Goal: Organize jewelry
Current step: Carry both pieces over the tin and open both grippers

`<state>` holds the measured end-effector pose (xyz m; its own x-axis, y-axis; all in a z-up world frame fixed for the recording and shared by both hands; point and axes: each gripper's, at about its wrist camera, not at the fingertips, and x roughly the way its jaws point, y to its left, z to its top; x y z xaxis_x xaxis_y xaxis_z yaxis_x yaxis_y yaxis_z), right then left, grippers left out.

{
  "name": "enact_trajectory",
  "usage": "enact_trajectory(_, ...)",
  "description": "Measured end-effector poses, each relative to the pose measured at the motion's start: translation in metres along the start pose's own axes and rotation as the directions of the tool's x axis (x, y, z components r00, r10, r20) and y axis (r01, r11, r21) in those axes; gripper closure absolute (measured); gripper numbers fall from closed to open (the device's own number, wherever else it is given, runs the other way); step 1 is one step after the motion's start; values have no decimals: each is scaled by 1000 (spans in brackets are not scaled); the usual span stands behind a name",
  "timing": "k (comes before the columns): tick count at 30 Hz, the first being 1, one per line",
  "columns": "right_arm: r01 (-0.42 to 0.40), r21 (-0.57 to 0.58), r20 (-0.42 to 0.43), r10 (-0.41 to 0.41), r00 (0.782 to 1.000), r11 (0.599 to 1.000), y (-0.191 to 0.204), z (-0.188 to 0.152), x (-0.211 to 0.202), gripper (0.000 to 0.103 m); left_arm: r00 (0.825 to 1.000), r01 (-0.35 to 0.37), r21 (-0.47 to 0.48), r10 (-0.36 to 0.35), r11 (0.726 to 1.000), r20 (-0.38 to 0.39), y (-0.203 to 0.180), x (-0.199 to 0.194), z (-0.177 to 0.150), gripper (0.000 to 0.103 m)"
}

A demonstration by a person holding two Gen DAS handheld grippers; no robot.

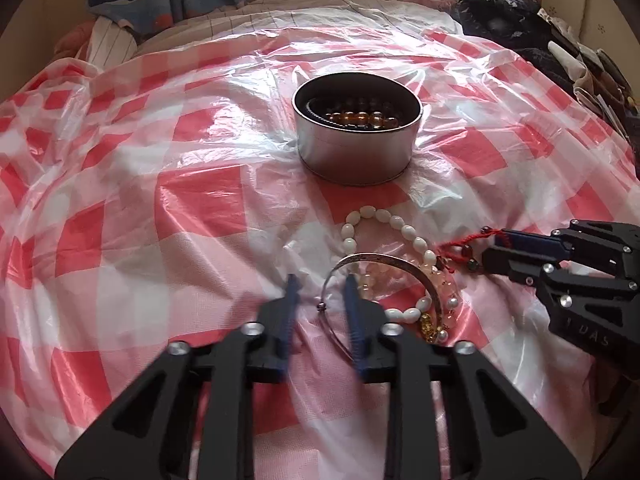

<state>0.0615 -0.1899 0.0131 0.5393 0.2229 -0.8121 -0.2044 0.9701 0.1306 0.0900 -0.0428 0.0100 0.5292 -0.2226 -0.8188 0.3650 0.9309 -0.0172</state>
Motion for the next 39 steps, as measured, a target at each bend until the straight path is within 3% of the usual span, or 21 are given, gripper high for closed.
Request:
enact_trajectory(1,-15,1,9,15,1000,1000,0,0,-2,98,1000,18,2,-18,1000,8,-1,-3,1,99)
enact_trajectory(4,-41,13,62,40,997,999,1,3,-14,98,995,76,-19,-75,997,60,-1,-21,7,99)
enact_trajectory(6,-65,33,123,61,991,997,-1,8,-26,98,983,143,-52,-136,988,121,2,-36,14,99)
enact_trajectory(13,-102,62,320,77,944,993,-1,43,-64,98,964,179,-138,-146,974,223,13,-56,43,99)
enact_trajectory(15,-107,62,342,80,936,992,-1,54,-67,98,962,173,-158,-133,972,238,16,-56,50,99)
enact_trajectory(24,-112,63,353,83,932,992,0,89,-46,98,961,147,-208,-91,967,260,23,-32,88,99)
enact_trajectory(27,-87,65,267,66,961,994,-6,108,-9,96,968,163,-208,-115,965,225,24,-2,105,96)
enact_trajectory(28,-63,70,209,47,977,996,-8,112,8,81,977,142,-202,-104,969,187,22,11,109,94)
enact_trajectory(30,-48,82,178,33,984,995,-12,112,18,65,983,129,-199,-99,972,154,23,20,108,79)
enact_trajectory(33,-45,97,188,26,982,994,-17,104,11,65,983,109,-197,-76,974,168,28,8,96,70)
enact_trajectory(39,-47,74,145,36,989,996,-11,65,-19,65,991,98,-183,-78,978,112,32,-9,62,69)
